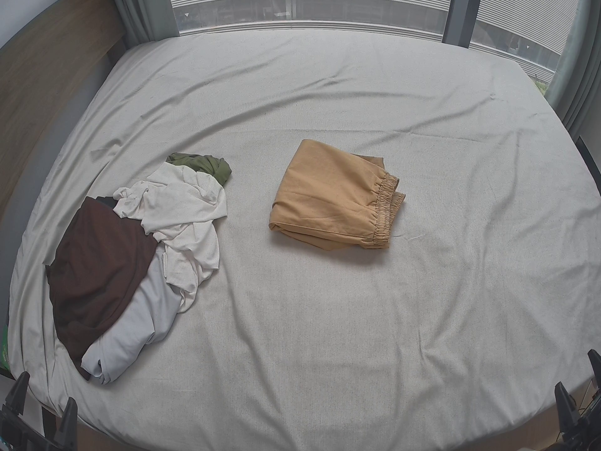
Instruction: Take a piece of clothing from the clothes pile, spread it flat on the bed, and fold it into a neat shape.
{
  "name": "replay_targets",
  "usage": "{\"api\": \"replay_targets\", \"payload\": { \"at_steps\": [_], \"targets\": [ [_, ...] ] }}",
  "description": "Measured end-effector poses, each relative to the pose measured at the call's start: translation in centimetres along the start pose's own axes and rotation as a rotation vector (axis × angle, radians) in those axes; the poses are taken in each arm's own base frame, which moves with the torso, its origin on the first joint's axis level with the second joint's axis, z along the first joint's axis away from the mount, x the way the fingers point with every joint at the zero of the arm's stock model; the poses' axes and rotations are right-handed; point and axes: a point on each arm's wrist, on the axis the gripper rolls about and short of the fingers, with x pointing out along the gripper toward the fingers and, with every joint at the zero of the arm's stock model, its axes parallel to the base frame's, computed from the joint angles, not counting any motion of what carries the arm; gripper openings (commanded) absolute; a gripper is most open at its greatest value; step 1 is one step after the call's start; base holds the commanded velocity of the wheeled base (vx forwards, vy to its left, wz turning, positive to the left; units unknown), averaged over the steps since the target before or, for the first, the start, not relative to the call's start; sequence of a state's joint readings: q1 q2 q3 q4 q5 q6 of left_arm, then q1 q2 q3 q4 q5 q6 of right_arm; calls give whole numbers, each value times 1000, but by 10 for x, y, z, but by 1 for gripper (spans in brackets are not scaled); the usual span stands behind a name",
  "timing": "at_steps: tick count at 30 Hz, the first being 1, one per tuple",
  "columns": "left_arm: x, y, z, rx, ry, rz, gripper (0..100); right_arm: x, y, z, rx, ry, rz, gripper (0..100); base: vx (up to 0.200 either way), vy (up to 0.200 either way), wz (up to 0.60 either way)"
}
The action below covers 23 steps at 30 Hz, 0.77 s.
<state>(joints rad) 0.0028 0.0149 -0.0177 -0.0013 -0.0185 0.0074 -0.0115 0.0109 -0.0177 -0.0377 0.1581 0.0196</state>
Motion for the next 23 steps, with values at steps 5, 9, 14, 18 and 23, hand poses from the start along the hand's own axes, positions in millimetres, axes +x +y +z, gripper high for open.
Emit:
{"api": "replay_targets", "payload": {
  "at_steps": [5,9,14,18,23],
  "targets": [
    [0,0,0,-1,0,0,100,0,-3,-2,-28,23,-140,100,0,0,0],
    [0,0,0,-1,-1,0,100,0,-3,-3,-22,33,-156,100,0,0,0],
    [0,0,0,-1,-1,0,100,0,-4,-4,15,34,-165,100,0,0,0],
    [0,0,0,0,-1,0,100,0,-4,-4,17,34,-183,100,0,0,0],
    [0,0,0,0,0,0,100,0,-4,-4,9,37,-180,100,0,0,0]
  ]
}}
